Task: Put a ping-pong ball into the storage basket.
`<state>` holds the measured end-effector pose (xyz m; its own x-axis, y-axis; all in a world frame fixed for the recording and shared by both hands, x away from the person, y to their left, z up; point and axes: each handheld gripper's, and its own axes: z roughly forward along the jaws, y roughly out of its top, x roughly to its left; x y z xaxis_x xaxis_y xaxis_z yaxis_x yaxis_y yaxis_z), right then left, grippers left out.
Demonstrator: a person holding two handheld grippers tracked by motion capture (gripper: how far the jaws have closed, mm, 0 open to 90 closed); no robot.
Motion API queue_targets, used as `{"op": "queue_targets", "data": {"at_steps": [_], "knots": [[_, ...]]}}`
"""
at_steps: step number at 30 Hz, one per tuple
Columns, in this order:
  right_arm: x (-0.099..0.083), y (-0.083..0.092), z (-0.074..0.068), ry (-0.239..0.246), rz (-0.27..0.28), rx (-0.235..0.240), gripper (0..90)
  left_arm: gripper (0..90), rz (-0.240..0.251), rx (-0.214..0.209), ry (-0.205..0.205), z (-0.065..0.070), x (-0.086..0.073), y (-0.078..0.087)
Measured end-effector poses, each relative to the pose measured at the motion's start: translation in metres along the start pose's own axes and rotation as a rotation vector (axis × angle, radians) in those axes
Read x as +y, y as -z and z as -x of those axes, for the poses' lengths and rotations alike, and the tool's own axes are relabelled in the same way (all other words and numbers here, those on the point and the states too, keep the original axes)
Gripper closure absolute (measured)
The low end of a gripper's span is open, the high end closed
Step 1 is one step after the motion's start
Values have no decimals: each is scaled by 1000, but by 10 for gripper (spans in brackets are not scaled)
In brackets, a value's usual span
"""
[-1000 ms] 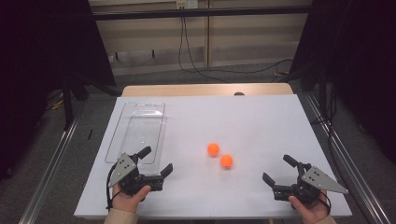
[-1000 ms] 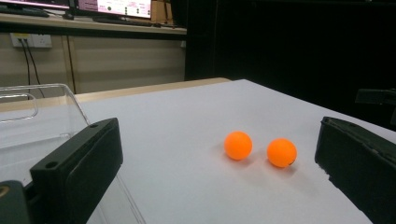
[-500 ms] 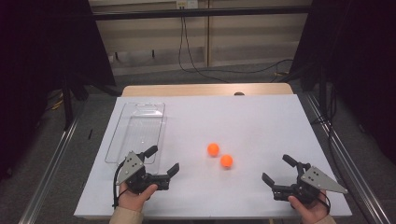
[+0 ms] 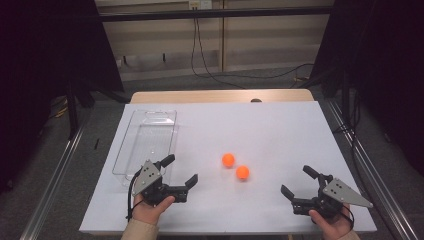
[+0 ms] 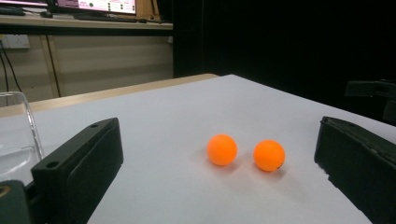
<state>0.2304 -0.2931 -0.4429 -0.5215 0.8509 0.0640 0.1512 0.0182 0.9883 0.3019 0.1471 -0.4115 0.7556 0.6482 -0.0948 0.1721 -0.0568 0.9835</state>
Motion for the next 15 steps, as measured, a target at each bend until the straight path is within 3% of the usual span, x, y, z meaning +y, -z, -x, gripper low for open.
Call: {"op": "queue_targets", "data": {"at_steps": [15], "knots": [[0,0,0,-1,-1,3,15,12,-17,-24,-13,7,-1,-12]]}}
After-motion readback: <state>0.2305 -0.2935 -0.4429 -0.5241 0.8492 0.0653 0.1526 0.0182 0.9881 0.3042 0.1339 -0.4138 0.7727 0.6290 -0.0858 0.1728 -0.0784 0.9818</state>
